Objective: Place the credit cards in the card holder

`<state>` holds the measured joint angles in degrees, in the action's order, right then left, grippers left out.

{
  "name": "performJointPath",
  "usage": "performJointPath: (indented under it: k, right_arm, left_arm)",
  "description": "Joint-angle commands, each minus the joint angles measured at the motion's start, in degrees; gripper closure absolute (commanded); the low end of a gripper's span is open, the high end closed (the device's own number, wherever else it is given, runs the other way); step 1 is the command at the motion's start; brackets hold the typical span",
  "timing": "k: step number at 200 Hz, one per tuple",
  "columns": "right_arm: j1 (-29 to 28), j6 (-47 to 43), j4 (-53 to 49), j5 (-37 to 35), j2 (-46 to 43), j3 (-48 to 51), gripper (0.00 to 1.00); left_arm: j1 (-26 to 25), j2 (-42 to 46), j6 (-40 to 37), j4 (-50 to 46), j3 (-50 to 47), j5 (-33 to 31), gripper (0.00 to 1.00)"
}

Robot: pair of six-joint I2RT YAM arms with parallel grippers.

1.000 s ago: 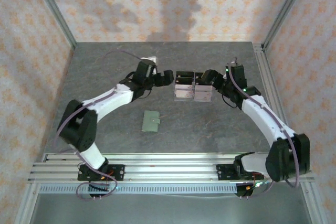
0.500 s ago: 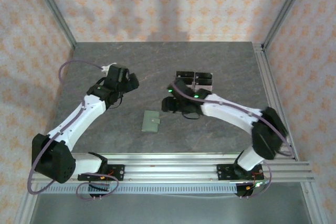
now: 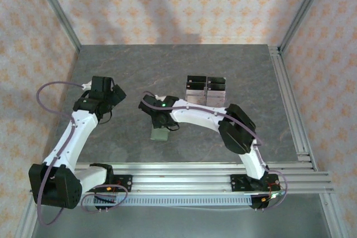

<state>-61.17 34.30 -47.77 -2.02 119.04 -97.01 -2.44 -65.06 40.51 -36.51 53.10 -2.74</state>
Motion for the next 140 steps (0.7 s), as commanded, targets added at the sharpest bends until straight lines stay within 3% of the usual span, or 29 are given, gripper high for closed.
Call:
performJointPath:
  k: [1,140]
  right_arm:
    - [-0.92,0.63,-5.64,-2.75,2.16,-3.14,0.48]
    - [-1.43,-0.20,-6.70,-2.65,7.86,-6.41,0.50]
  left_arm:
    - [0.92,0.64,0.44,-0.81,-1.27,1.71,0.00]
    - [1.34,-0.43,0.09,1.09,-2.84,2.74,0.00]
